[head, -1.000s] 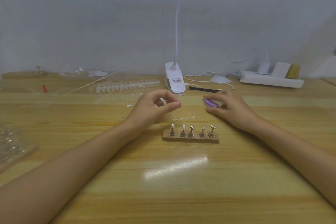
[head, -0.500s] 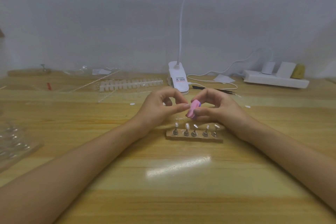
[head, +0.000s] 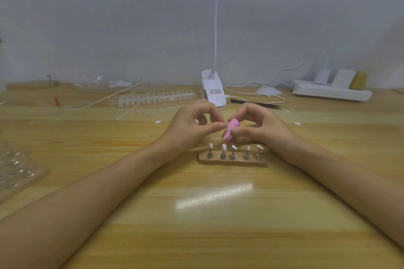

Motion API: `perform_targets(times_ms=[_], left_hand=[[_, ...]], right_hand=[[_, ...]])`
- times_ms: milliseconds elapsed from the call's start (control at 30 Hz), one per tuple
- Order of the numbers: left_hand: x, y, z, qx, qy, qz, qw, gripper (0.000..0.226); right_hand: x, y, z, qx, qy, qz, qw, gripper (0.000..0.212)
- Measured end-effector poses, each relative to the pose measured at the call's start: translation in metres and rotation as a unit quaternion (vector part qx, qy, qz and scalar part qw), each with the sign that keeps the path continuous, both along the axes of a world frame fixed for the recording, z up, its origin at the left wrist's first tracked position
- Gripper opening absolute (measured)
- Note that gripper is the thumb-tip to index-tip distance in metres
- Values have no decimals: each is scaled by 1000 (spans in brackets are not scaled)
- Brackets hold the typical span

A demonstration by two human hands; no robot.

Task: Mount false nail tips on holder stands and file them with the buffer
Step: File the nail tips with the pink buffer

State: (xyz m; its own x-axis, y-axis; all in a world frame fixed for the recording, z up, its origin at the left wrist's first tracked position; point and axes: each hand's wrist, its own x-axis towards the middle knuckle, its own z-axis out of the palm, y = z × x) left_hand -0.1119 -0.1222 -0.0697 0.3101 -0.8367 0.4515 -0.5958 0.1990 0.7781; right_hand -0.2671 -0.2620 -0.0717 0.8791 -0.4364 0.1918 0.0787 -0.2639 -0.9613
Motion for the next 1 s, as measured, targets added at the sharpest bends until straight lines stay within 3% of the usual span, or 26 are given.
perform_targets(times_ms=[100, 233, 333, 467, 567, 700, 800, 933, 1000], left_hand=[[-1, 0, 0, 6, 2, 0, 1000, 12], [-1, 1, 1, -3, -3, 7, 1000, 12], [-2, 1, 1, 5, -7, 7, 1000, 14], [-2, 1, 1, -3, -2, 7, 1000, 13], [-2, 1, 0, 8, -1, 8, 1000, 11], [-1, 0, 1, 0, 4, 6, 1000, 10], [-2, 1, 1, 7, 4, 13, 1000, 13], [-2, 0, 1, 4, 4, 8, 1000, 14], [-2, 0, 1, 7, 4, 12, 1000, 14]], right_hand=[[-1, -2, 0, 53, -44, -48, 996, 19], [0, 2, 0, -13, 6, 10, 1000, 24], [-1, -1, 0, 51, -37, -44, 997, 20], [-1, 2, 0, 2, 5, 11, 1000, 23], [0, -1, 0, 54, -38, -42, 997, 21], [-1, -1, 1, 3, 10, 18, 1000, 14], [-1, -2, 1, 36, -24, -37, 998, 15], [0, 0, 0, 7, -1, -3, 1000, 16], [0, -1, -1, 42, -37, -50, 997, 16]])
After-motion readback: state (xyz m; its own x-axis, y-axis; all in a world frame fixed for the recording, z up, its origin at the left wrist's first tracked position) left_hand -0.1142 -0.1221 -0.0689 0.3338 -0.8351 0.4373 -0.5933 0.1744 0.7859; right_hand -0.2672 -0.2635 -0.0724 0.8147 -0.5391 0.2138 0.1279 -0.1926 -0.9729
